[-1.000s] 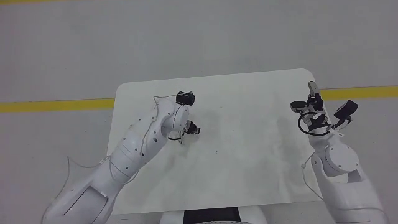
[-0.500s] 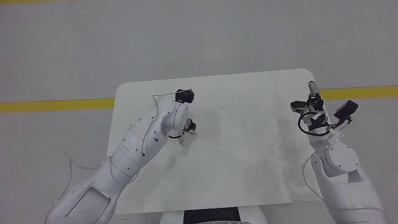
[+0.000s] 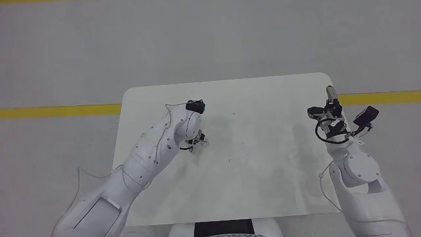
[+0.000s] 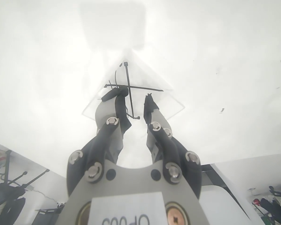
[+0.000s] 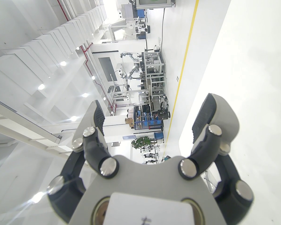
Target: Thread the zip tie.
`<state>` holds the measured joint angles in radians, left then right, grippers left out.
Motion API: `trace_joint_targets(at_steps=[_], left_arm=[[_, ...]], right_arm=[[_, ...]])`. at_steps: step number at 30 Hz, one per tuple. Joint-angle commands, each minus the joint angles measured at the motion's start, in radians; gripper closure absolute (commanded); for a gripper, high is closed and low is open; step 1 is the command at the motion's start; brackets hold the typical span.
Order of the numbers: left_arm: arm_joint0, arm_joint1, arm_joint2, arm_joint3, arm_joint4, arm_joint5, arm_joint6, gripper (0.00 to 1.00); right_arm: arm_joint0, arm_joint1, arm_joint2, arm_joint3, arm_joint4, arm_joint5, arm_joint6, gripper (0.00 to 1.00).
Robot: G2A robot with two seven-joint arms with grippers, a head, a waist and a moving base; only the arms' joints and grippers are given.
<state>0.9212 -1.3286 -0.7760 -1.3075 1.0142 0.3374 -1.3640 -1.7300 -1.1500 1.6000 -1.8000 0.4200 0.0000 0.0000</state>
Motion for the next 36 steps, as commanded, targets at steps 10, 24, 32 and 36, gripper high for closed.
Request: trace_joint_targets(at_steps=[10, 24, 32, 36], left_arm=[[-0.025, -0.020, 0.013, 0.101, -0.043, 0.003, 0.067, 0.89], [-0.035, -0.036, 0.008, 0.128, -0.018, 0.003, 0.061, 0.87], [-0.020, -0.044, -0.006, 0.108, 0.032, 0.003, 0.035, 0.85], [-0.011, -0.049, -0.015, 0.100, 0.054, 0.003, 0.021, 0.84]], right_arm=[[0.000, 0.000, 0.000, 0.000, 0.000, 0.000, 0.000, 0.00], [0.000, 0.000, 0.000, 0.000, 0.000, 0.000, 0.000, 0.00], [0.000, 0.000, 0.000, 0.000, 0.000, 0.000, 0.000, 0.00], [0.000, 0.000, 0.000, 0.000, 0.000, 0.000, 0.000, 0.00]])
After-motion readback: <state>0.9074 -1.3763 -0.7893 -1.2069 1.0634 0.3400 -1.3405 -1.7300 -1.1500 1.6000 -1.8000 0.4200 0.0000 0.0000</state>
